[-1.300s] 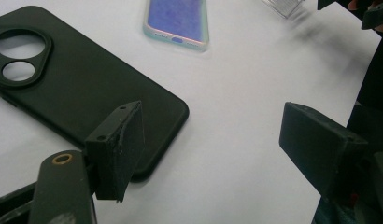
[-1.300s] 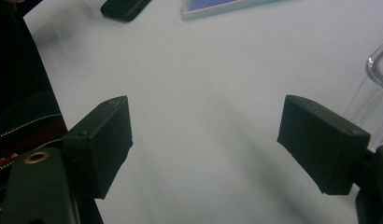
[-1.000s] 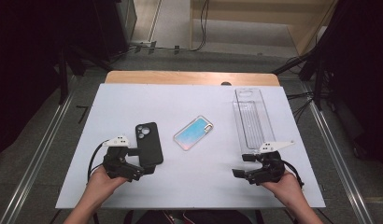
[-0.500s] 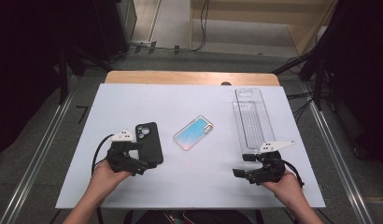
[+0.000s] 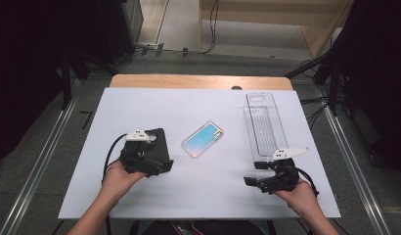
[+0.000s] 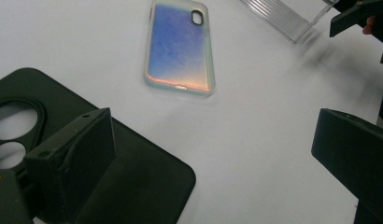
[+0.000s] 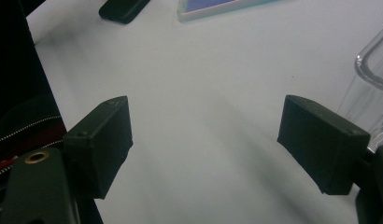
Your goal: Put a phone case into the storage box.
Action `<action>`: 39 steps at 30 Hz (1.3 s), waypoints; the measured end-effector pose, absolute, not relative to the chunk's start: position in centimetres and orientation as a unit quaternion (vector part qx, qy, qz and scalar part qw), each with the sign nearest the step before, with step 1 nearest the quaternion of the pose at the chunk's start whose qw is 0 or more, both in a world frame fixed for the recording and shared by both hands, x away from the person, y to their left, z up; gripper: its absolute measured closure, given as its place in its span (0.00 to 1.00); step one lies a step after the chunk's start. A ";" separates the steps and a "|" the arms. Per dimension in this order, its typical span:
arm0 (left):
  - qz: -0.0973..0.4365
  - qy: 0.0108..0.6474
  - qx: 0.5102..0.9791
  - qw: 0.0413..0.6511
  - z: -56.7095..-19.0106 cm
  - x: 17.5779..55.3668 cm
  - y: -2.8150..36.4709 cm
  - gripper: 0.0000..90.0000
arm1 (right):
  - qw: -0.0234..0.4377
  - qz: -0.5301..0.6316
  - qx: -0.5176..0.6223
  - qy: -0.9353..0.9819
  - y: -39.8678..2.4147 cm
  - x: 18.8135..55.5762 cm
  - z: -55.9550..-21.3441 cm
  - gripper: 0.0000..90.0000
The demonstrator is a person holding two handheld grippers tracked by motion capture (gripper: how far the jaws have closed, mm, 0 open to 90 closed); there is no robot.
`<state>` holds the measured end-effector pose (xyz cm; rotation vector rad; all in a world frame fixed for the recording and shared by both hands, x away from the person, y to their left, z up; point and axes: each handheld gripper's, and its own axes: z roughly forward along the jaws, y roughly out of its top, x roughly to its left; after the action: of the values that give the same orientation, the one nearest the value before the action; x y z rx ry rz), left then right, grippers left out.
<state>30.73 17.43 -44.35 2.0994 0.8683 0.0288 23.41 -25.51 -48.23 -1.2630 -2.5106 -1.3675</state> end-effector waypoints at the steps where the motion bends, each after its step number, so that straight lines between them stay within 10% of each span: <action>1: 0.011 0.350 0.835 0.425 -44.2 31.0 17.2 0.00 | 0.006 -0.437 -0.402 -0.805 -25.5 23.4 -48.2 0.18; 39: 0.013 0.314 0.856 0.411 -44.0 35.3 9.8 0.00 | 0.004 -0.435 -0.400 -0.807 -25.4 23.3 -48.2 0.18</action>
<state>35.28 9.78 -44.01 2.1538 0.7905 0.0335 23.32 -25.38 -48.19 -1.2526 -2.5293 -1.3631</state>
